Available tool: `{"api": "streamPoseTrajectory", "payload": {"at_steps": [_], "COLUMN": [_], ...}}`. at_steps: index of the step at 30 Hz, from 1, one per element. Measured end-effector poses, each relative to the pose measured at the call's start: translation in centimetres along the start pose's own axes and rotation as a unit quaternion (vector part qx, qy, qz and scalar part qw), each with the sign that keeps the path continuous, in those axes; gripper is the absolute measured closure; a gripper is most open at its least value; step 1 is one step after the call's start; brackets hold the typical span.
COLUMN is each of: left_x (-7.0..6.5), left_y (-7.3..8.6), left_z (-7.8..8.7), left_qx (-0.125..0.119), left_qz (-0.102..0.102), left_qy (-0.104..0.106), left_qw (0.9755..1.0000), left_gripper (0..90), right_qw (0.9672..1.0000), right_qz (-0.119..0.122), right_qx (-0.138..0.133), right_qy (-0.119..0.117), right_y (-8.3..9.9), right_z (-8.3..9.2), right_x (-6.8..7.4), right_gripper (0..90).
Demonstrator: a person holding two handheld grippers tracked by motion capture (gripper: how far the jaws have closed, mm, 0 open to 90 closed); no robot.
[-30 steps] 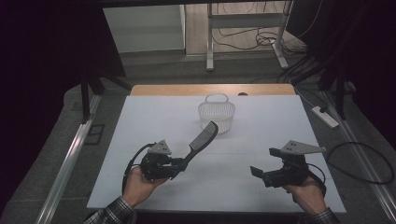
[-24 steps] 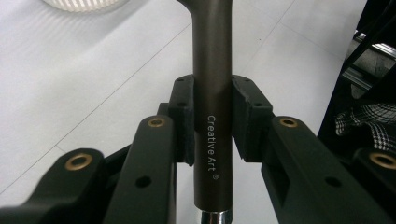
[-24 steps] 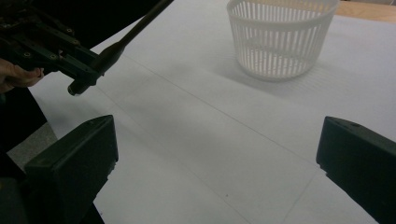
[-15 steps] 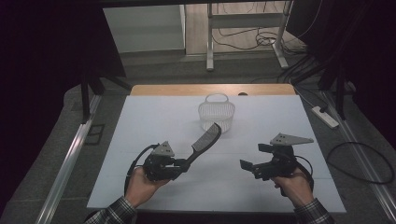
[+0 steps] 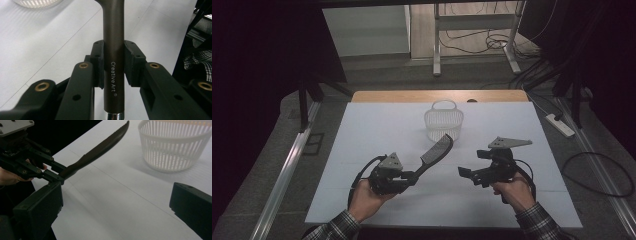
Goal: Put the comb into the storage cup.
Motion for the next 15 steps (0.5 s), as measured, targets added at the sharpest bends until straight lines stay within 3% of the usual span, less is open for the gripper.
{"api": "streamPoseTrajectory", "payload": {"at_steps": [15], "left_x": [-0.6], "left_y": [-0.4], "left_z": [-0.1], "left_qx": [-0.007], "left_qz": [-0.009], "left_qy": [0.008], "left_qw": [0.9999], "left_gripper": [71.7], "right_qw": [0.999], "right_qz": [-0.023], "right_qx": [0.016], "right_qy": [-0.034], "right_y": [-1.0], "right_z": [-2.1], "right_x": [0.7], "right_gripper": [0.0]}}
Point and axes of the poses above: each handheld gripper's, and its own axes: z roughly backward along the jaws, y roughly out of its underside, x roughly to its left, the point moved 10 cm from there along -z, roughly forward along the jaws
